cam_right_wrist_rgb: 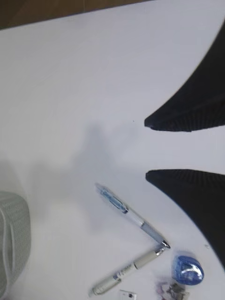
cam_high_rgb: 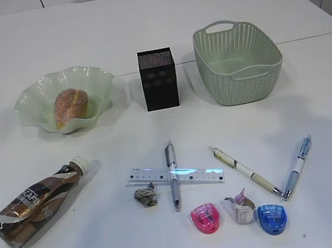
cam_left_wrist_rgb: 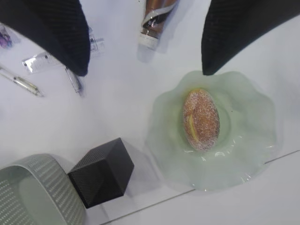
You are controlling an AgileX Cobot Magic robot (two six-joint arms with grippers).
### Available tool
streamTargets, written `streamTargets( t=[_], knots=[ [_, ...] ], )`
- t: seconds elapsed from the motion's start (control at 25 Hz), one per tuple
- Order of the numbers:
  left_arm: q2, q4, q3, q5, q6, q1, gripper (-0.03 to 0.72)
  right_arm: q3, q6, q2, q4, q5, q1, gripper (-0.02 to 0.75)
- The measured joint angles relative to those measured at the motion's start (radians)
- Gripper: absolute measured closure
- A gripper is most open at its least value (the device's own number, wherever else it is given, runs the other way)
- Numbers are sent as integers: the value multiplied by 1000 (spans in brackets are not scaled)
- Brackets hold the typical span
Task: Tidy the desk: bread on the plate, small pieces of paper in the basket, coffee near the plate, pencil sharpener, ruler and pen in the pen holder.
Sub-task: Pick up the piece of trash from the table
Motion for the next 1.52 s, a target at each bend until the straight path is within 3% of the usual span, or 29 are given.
streamTargets(
  t=[0.24, 0.56, 0.8, 1.2, 1.52],
  knots=[
    [-136, -2, 220, 2, 0, -29, 168, 0, -82, 0, 67, 29, 49, 498],
    [-317, -2, 523, 2, 16, -35, 168, 0, -152, 40, 111, 116, 204, 498],
    [-484, -8, 660, 2, 17, -35, 168, 0, -163, 112, 140, 130, 341, 498],
    [-755, -70, 885, 2, 18, -35, 180, 0, -191, 228, 142, 135, 469, 498],
    [-933, -125, 1121, -12, 20, -35, 190, -2, -196, 351, 63, 124, 588, 498]
  ],
)
